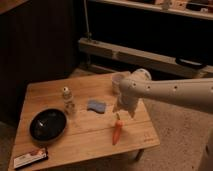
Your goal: Place the pepper in the ceramic bowl
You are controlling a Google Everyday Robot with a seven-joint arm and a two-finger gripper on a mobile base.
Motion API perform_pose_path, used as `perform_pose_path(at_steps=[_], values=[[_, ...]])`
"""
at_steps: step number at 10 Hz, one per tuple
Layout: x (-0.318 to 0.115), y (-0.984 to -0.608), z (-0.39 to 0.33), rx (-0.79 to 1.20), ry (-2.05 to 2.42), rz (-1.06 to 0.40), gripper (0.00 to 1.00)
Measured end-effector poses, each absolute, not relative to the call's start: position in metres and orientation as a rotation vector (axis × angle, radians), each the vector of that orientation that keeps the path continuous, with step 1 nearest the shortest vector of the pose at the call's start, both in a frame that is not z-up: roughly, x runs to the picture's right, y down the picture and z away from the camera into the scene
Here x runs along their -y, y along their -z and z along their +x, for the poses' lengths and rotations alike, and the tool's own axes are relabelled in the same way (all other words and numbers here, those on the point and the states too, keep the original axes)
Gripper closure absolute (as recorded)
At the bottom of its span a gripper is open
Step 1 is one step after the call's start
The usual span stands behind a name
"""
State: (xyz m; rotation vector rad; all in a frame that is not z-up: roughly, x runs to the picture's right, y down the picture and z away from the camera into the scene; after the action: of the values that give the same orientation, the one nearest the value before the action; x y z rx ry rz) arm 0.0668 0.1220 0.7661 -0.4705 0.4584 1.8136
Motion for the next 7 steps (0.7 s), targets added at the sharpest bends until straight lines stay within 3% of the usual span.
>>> perform_pose_path(at_steps=[3, 7], values=[[-0.138, -0.791, 0.049, -0.478, -1.804, -0.452, 0.35], [-0.149, -0.797, 0.061, -0.512, -1.835, -0.433, 0.35]])
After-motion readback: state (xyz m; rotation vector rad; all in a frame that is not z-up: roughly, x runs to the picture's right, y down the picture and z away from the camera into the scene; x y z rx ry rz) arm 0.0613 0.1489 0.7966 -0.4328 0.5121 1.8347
